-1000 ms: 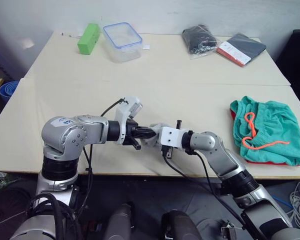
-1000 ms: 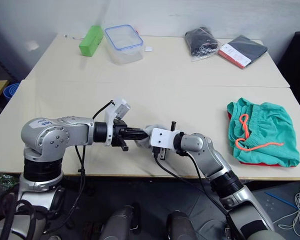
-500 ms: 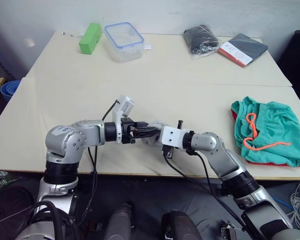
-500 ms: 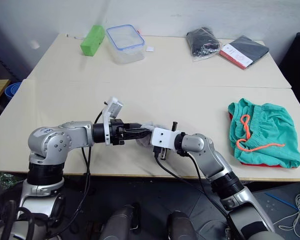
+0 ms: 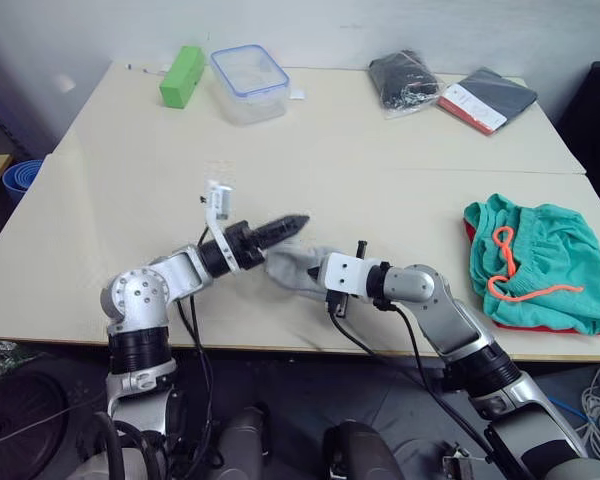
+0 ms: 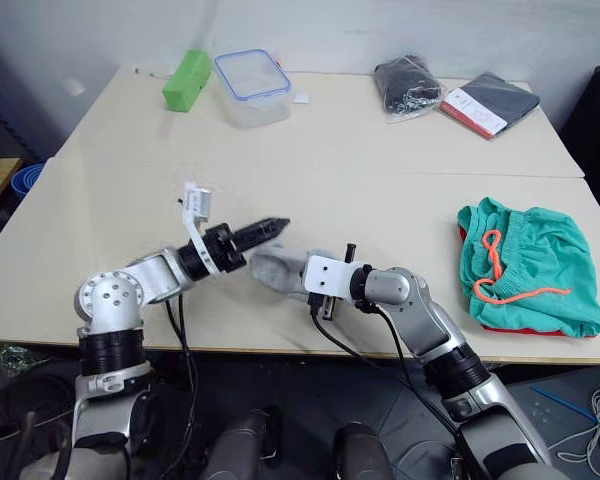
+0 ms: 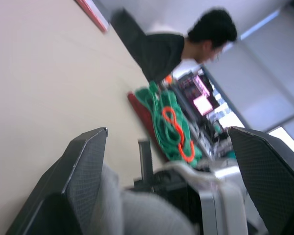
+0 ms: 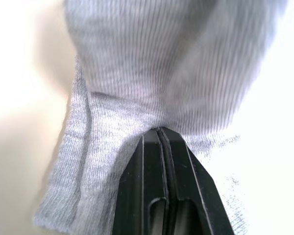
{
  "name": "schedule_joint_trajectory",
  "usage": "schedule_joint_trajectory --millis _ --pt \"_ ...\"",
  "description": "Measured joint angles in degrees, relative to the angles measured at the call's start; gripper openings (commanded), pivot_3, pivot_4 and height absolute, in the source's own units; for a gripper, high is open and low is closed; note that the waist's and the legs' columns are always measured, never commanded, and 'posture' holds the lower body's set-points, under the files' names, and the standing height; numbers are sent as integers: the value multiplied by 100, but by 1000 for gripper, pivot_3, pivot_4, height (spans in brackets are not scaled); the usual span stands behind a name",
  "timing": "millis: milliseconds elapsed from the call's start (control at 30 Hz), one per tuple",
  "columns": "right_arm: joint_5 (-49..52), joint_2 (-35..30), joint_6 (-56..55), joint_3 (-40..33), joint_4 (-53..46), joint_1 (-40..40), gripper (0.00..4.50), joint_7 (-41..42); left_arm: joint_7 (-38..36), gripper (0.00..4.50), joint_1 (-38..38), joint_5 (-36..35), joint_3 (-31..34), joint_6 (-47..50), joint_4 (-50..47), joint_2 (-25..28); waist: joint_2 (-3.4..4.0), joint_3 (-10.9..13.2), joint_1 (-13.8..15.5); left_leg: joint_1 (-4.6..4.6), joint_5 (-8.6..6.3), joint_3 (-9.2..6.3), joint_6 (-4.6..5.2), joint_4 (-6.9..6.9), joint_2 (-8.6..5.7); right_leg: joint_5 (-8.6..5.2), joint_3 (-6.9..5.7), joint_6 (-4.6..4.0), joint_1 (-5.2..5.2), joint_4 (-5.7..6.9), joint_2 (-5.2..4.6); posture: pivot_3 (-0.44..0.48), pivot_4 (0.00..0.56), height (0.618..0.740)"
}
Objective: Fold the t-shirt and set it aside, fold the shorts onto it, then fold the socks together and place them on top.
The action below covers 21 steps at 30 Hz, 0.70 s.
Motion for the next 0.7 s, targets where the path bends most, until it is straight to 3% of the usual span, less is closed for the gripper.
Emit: schedule_joint_trajectory --millis 200,400,600,700 --pt "0 -47 8 1 -35 6 0 24 284 4136 -136 262 178 -244 388 817 -1 0 12 -1 0 -1 0 -2 -2 0 -2 0 1 -3 0 0 150 740" --pt "0 -62 11 7 -47 10 0 41 -418 4136 675 1680 -1230 -1253 235 2401 0 0 3 6 2 9 -8 -42 -5 0 7 -1 -11 -17 0 0 150 740" --pt "0 -66 11 15 -33 -22 0 81 -1343 4136 1301 2679 -2178 -2599 -61 3057 0 0 3 4 -11 10 -37 -56 -3 2 6 -4 -14 -33 0 0 150 740" --pt "0 -66 11 15 -22 -38 0 109 -1643 3568 1398 3009 -2306 -3270 -40 3106 0 0 3 3 -8 12 -32 -59 -2 2 6 -4 -16 -34 0 0 150 740"
